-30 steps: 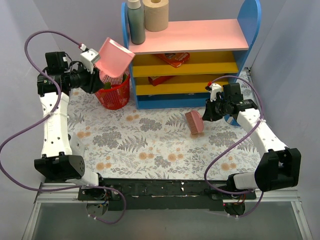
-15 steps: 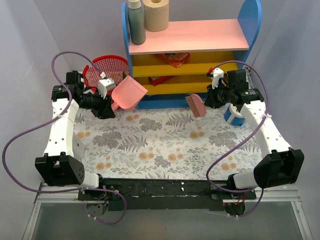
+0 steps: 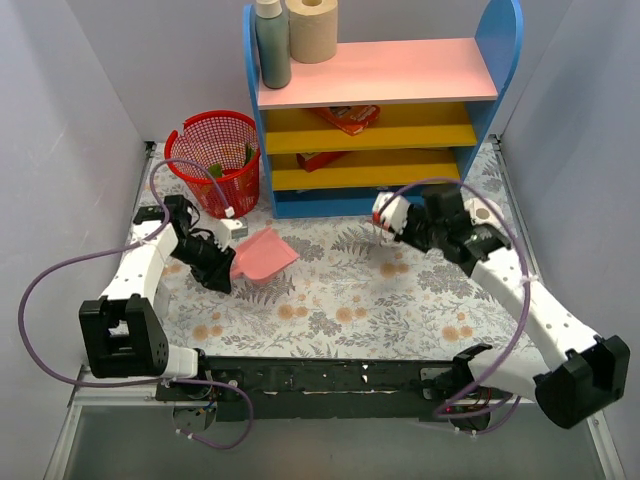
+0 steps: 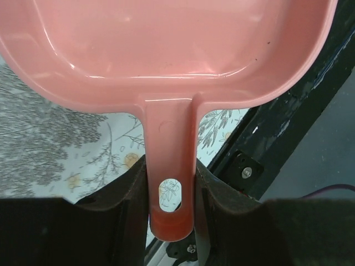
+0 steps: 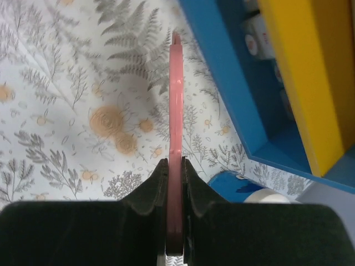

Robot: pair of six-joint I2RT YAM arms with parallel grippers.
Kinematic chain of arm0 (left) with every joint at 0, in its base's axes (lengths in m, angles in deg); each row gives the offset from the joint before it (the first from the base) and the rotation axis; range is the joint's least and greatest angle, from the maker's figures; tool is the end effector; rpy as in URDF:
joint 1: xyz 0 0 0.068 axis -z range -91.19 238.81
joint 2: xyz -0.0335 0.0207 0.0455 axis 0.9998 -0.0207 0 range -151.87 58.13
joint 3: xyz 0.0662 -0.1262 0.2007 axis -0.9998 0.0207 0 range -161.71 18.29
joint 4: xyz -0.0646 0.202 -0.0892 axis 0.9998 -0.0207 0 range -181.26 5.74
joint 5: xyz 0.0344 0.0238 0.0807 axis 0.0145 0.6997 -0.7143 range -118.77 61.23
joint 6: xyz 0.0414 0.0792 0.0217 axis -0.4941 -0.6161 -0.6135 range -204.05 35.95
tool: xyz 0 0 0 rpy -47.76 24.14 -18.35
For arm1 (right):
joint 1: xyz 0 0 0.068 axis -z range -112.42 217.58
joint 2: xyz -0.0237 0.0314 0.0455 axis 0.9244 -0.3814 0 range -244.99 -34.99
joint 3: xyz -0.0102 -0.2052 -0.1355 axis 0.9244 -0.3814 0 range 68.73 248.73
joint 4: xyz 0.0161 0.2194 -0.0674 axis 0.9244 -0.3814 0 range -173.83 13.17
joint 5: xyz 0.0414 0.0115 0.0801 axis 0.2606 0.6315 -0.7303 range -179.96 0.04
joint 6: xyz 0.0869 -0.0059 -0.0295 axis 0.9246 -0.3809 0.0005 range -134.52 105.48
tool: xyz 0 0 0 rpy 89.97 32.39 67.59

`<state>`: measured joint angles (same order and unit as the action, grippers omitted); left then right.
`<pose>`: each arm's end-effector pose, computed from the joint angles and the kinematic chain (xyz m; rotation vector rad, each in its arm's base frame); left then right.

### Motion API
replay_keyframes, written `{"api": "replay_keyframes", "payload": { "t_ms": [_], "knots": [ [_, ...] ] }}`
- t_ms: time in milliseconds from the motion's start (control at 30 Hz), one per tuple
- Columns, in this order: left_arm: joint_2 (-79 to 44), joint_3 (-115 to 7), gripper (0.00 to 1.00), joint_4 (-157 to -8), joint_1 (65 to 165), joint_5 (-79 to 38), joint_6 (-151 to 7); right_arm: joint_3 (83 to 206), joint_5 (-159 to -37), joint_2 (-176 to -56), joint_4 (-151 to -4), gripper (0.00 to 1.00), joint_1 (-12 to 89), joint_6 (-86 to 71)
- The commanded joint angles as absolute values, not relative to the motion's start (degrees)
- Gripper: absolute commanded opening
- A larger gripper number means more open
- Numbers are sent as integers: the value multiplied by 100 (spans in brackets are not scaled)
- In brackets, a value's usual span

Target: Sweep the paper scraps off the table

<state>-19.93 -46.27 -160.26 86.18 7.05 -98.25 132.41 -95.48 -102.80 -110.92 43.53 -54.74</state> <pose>0.1937 -0.0395 0.2129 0.2961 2.8843 -0.9249 0.2419 0.1166 0.2803 -1.2326 1.8639 -0.0459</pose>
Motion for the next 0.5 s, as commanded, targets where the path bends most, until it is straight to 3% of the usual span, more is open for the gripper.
{"api": "replay_keyframes", "payload": {
  "t_ms": [0,233,467],
  "knots": [
    [-2167,-4096,0,-15467,8758,358,-9645,11991,-8224,-9459,-10014,1,3464,-6960],
    [-2089,-3568,0,-14333,8802,-116,-9012,10680,-7037,-8765,-8669,1,2795,-7541],
    [-2422,-3208,0,-13499,9259,-1083,-8476,9573,-6887,-8219,-7403,1,2522,-8340]
  ]
}}
